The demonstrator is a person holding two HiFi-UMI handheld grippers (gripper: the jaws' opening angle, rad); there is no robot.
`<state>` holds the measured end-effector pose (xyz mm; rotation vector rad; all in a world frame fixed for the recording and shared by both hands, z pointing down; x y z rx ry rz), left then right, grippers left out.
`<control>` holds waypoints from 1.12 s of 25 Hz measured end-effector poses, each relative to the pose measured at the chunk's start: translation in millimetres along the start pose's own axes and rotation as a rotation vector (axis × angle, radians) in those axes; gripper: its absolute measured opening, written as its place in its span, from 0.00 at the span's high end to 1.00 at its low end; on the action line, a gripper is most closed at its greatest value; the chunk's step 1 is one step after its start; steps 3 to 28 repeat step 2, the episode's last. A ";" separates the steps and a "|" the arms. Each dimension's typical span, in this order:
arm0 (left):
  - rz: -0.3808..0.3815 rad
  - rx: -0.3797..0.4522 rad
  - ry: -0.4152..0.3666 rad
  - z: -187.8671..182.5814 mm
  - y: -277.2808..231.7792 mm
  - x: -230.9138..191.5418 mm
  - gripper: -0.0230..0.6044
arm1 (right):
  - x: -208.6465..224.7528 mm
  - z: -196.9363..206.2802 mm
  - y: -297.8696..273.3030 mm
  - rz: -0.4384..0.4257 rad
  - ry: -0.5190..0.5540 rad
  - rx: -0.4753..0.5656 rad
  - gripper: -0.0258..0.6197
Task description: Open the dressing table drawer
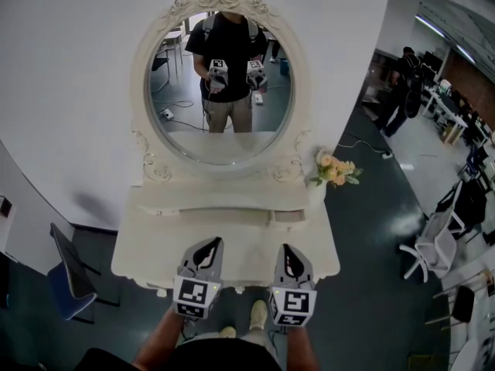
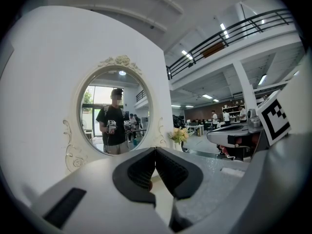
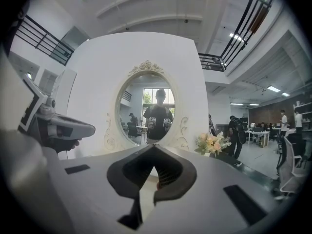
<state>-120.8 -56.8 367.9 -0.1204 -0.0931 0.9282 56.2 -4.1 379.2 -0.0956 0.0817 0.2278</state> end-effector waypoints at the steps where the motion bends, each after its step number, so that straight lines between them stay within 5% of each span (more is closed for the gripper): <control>1: 0.001 0.000 -0.001 -0.3 -0.3 0.6 0.96 | 0.9 -0.2 0.3 0.001 0.001 0.001 0.96; 28: 0.001 0.000 -0.002 -0.5 -0.6 1.3 0.96 | 1.8 -0.4 0.6 0.001 0.001 0.001 0.96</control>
Point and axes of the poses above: the fingertips, and each gripper's own axes: y backward along the fingers, x to its right, z out of its underside, the point moved 3 cm from there along y, backward along the fingers, and after that the axes turned 12 degrees about z, right-handed, at the moved point
